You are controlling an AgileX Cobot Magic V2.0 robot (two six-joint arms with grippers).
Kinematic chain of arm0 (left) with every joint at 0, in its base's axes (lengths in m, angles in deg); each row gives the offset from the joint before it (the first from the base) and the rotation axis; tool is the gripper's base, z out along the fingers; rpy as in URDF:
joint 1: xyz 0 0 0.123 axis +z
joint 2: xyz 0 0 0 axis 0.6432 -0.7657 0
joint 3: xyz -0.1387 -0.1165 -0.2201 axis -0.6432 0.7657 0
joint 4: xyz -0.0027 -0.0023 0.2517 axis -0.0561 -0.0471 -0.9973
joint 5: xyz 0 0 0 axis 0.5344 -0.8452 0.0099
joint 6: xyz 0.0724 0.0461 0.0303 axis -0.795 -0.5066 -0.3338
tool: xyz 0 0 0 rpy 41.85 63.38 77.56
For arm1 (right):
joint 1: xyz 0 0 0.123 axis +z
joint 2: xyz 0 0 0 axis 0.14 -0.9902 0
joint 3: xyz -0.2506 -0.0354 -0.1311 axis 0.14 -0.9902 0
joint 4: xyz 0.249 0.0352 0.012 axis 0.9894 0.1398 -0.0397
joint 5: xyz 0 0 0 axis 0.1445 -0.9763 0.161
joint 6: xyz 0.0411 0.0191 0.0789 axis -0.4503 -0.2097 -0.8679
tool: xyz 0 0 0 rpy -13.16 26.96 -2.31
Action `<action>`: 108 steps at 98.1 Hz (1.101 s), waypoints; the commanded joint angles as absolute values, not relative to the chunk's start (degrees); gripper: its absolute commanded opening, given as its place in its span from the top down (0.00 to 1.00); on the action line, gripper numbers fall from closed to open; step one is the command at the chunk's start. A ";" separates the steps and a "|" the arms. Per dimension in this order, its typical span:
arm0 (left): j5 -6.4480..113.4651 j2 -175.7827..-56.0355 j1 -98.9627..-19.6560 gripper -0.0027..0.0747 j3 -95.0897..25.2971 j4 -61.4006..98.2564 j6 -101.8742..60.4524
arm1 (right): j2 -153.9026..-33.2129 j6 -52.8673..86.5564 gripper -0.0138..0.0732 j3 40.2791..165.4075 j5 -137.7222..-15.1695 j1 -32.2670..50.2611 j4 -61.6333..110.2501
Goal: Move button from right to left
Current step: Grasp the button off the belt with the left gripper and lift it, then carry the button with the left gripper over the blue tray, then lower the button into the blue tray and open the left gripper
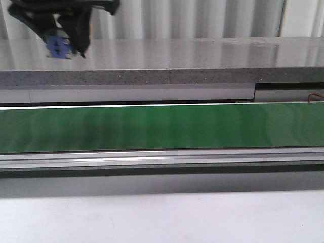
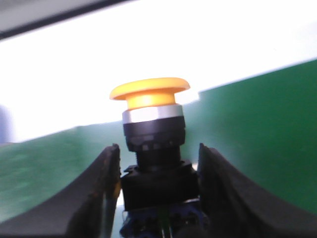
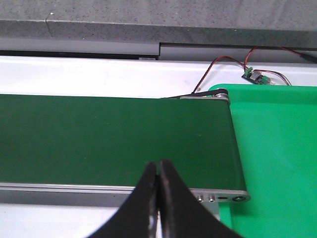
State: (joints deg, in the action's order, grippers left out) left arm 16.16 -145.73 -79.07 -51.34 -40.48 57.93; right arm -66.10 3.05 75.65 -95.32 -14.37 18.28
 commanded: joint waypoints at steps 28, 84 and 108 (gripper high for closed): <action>16.93 -129.69 -60.75 0.99 -40.15 -40.91 44.30 | -66.08 3.60 0.92 77.18 -91.55 -14.32 18.35; 44.51 -139.01 -22.39 0.99 -32.60 -18.40 16.66 | -66.08 3.60 0.92 77.18 -91.55 -14.32 18.35; 46.74 -148.17 -22.39 0.99 -32.83 -18.66 11.76 | -66.08 3.60 0.92 77.18 -91.55 -14.32 18.35</action>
